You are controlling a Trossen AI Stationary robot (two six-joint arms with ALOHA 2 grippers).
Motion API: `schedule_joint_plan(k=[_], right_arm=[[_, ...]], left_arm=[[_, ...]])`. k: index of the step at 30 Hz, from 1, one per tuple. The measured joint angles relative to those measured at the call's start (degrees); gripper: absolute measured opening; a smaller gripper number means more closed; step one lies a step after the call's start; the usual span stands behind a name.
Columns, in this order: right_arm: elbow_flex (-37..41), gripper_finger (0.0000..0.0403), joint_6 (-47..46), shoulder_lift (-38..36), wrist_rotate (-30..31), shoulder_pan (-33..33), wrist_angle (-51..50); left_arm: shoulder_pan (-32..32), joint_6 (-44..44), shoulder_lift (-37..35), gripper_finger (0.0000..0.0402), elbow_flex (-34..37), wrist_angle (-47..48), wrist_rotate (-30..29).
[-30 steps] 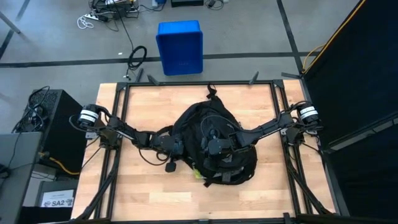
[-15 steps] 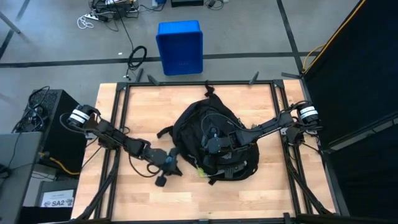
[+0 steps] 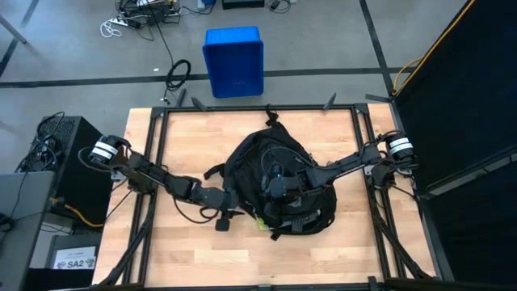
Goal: Unpack backpack
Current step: Close the black backpack
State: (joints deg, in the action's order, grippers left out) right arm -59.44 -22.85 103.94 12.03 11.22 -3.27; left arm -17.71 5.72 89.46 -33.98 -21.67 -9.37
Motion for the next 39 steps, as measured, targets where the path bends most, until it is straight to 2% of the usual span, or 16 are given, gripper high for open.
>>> schedule_joint_plan(k=[4, 8, 18, 28, 32, 37, 39], right_arm=[[0.00, 0.0052, -0.02, 0.00, -0.61, -0.20, 0.04], [0.00, 0.0045, -0.03, 0.00, -0.95, -0.18, 0.24], [0.00, 0.0045, 0.00, 0.00, -1.31, 0.00, 0.42], [0.02, 0.0041, 0.39, 0.00, -1.31, 0.05, 1.05], [0.02, 0.0043, 0.42, 0.00, -1.31, 0.31, 1.03], [0.02, 0.0042, 0.44, 0.00, -1.34, 0.32, 1.03], [0.00, 0.0040, 0.44, 0.00, -1.31, 0.33, 1.02]], left_arm=[[1.34, 0.48, 2.85, 0.0168, -5.20, 9.07, -0.05], [2.88, 2.13, 6.41, 0.0185, -8.77, 14.25, -0.05], [4.87, 1.77, 7.75, 0.0188, -10.85, 14.50, 0.36], [7.56, -0.41, 10.23, 0.0186, -10.81, 11.45, 6.97], [7.67, -2.33, 10.35, 0.0145, -10.79, 10.68, 8.80], [7.66, -2.53, 10.35, 0.0028, -10.81, 10.53, 10.85], [7.66, -2.10, 10.13, 0.0012, -10.84, 10.69, 11.02]])
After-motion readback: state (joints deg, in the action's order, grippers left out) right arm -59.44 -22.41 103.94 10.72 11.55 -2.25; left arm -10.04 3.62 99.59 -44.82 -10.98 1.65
